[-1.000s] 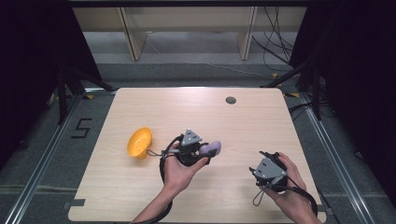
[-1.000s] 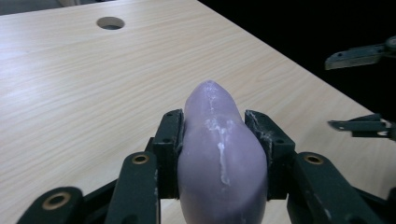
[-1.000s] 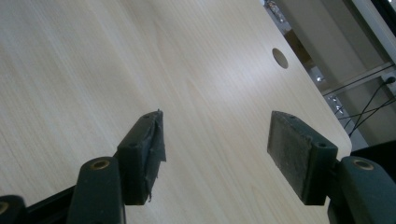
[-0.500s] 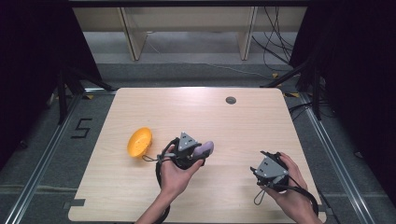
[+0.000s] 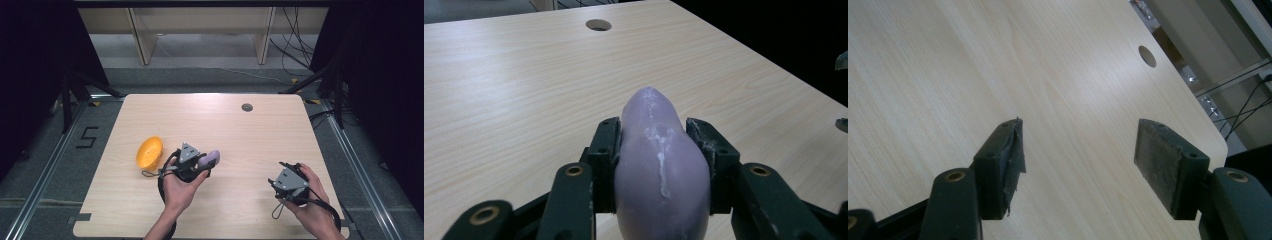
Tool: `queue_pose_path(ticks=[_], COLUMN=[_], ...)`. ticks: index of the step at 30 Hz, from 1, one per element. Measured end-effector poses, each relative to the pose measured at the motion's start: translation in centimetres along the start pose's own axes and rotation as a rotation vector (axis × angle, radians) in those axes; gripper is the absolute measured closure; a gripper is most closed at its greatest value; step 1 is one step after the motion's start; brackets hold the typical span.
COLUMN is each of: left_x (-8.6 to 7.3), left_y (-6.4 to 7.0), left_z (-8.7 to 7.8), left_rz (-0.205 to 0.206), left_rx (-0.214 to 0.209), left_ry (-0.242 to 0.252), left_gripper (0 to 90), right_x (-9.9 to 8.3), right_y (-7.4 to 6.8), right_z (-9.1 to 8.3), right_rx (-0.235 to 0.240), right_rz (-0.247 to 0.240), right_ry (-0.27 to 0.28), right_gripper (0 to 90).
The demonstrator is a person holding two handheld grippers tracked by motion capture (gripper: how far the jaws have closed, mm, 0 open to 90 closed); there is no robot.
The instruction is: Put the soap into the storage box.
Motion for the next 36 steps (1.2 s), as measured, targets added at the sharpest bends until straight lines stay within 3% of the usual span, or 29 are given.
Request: queue_pose_path(ticks=[5, 9, 10, 13, 16, 17, 19, 26, 27, 36], left_x=[0.1, 0.3, 0.4, 0.6, 0.9, 0.9, 1.0, 1.2, 1.3, 1.3], left_y=[-0.3, -0.7, -0.7, -1.1, -1.4, -1.4, -1.6, -2.1, -2.5, -4.0], left_z=[-0.4, -1.0, -1.0, -1.4, -1.8, -1.9, -2.2, -3.1, -3.5, -4.8], left_rz=[0.002, -0.001, 0.009, -0.006, 0.004, -0.002, 0.004, 0.005, -0.001, -0.030], left_rx=[0.011, 0.025, 0.008, 0.018, 0.027, 0.023, 0.040, 0.064, 0.073, 0.103], left_ry=[0.013, 0.025, 0.030, 0.041, 0.050, 0.058, 0.065, 0.091, 0.100, 0.135], left_gripper=[58.5, 58.4, 58.4, 58.4, 58.4, 58.4, 58.4, 58.4, 58.4, 58.4], right_x=[0.0, -0.3, -0.3, -0.5, -0.8, -0.8, -0.9, -1.0, -1.1, -2.0], right_y=[0.1, 0.1, 0.2, 0.5, 0.6, 0.7, 0.7, 1.2, 1.4, 1.5], right_z=[0.0, 0.0, 0.1, 0.0, 0.1, 0.2, 0.2, 0.2, 0.2, 0.5], right_rx=[-0.006, -0.010, -0.012, -0.032, -0.025, -0.021, -0.022, -0.025, -0.032, 0.007], right_rz=[0.006, 0.039, 0.031, 0.072, 0.095, 0.081, 0.117, 0.146, 0.167, 0.238], right_ry=[0.002, -0.020, -0.018, -0.029, -0.036, -0.027, -0.036, -0.029, -0.028, -0.044], right_gripper=[37.1, 37.4, 37.9, 38.8, 39.3, 39.4, 39.9, 40.6, 40.8, 41.5])
Point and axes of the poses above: each handheld gripper's, and its own axes: z roughly forward along the jaws, x roughly out of its top, y roughly to its right, the point moved 10 cm from there along z, roughly forward along the jaws, and after that the axes turned 13 degrees about -z, right-handed, at the moved point
